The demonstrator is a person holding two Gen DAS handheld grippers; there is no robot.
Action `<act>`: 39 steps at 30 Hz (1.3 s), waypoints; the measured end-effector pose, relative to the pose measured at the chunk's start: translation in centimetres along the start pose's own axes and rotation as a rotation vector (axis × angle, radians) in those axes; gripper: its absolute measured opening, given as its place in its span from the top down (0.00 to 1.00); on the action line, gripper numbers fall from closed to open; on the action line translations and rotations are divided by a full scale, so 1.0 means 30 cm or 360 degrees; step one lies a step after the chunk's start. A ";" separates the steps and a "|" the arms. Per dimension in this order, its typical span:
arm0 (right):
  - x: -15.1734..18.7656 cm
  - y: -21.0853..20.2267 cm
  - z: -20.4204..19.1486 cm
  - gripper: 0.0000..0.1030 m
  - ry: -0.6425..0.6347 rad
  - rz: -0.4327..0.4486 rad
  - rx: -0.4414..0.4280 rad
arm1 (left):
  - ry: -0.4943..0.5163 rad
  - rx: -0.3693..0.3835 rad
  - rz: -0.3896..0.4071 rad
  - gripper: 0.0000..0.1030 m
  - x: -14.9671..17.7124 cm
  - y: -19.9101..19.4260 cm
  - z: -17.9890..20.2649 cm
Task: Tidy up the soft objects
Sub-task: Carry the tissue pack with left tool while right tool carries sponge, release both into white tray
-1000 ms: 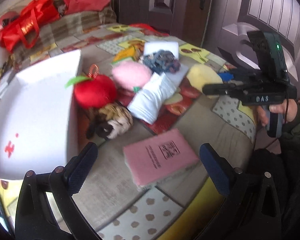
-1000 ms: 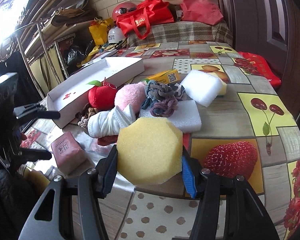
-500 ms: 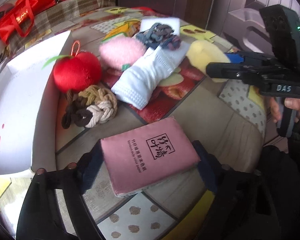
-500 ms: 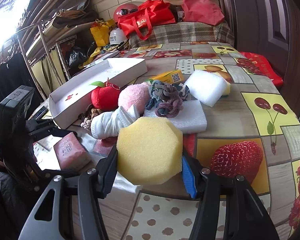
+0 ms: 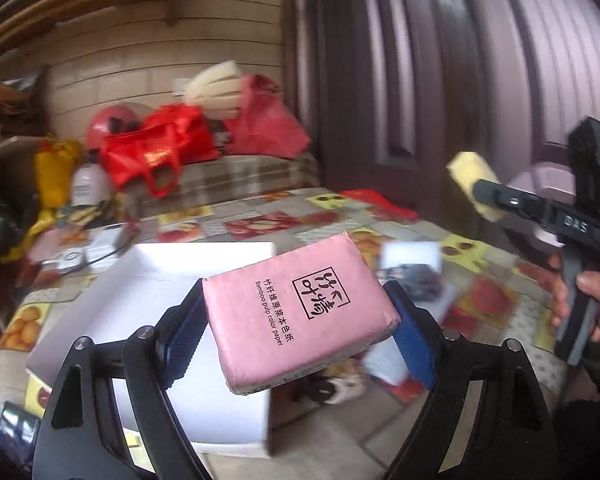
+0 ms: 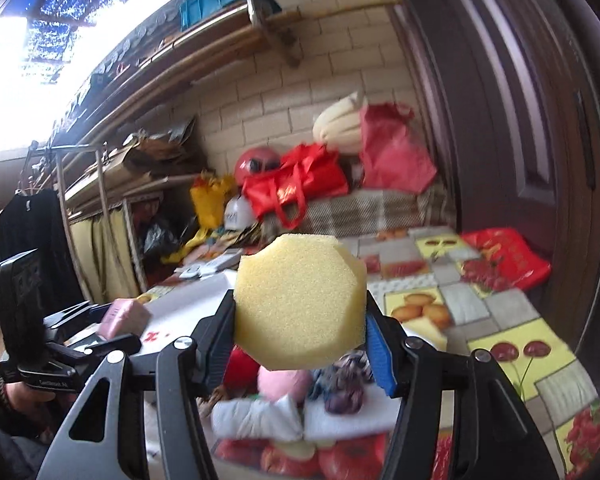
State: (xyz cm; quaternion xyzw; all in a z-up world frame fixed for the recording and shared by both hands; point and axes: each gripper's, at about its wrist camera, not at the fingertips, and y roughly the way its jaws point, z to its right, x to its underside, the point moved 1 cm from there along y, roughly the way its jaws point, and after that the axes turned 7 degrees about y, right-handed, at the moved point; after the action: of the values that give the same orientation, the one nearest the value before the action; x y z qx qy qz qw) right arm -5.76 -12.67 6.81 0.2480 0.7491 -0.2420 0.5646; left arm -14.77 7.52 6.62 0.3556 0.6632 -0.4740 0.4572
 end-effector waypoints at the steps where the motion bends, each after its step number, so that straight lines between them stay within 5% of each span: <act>1: 0.009 0.014 0.002 0.43 -0.0005 0.0015 0.0037 | -0.0019 -0.0034 -0.0013 0.17 0.014 0.015 -0.015; 6: 0.081 0.083 0.020 0.44 0.0010 -0.0066 0.0105 | -0.0110 -0.0066 -0.0053 0.17 0.051 0.027 -0.071; 28: 0.120 0.193 -0.178 0.45 -0.0081 -0.0185 -0.0107 | -0.0276 -0.0264 -0.0167 0.17 0.104 0.033 -0.214; 39: 0.145 0.301 -0.247 0.45 -0.0083 -0.0277 -0.0179 | -0.0221 -0.0456 -0.0194 0.17 0.114 0.084 -0.298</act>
State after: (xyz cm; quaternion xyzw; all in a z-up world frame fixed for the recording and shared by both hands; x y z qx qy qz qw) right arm -6.36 -0.60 3.69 0.1434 0.7653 -0.2541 0.5738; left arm -16.01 16.92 3.82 0.2123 0.7111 -0.4248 0.5185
